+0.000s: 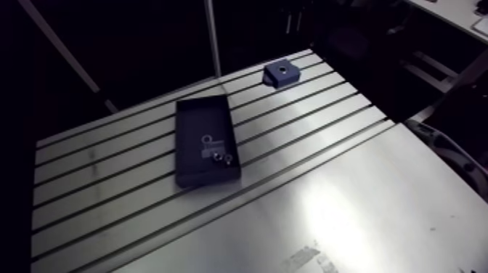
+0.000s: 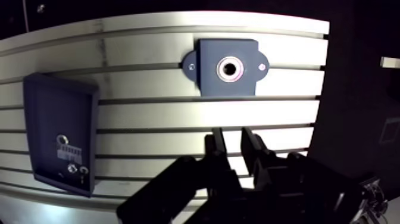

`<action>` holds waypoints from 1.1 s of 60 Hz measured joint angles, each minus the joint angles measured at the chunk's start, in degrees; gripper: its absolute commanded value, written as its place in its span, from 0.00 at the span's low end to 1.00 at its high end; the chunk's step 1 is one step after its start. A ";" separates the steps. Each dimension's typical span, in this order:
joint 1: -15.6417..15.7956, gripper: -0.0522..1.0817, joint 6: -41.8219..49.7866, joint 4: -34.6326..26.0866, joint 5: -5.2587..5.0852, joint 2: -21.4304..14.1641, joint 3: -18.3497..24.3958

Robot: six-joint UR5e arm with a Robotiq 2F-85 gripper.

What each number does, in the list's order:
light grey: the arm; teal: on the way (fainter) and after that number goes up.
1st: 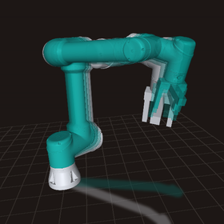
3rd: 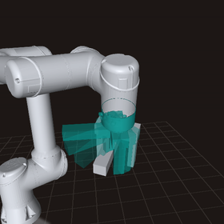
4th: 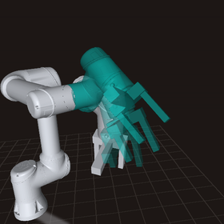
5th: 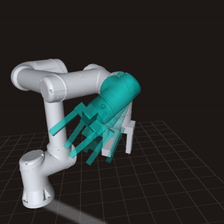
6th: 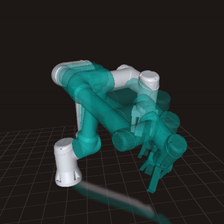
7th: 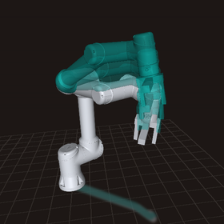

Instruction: Pick up the bearing and press it into the housing until flush.

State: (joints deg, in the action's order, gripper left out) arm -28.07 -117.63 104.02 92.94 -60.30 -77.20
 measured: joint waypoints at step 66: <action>8.25 0.05 7.89 -9.31 -2.44 -16.59 -5.17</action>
State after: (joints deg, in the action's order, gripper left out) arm -19.82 -109.73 94.72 90.50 -76.89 -82.37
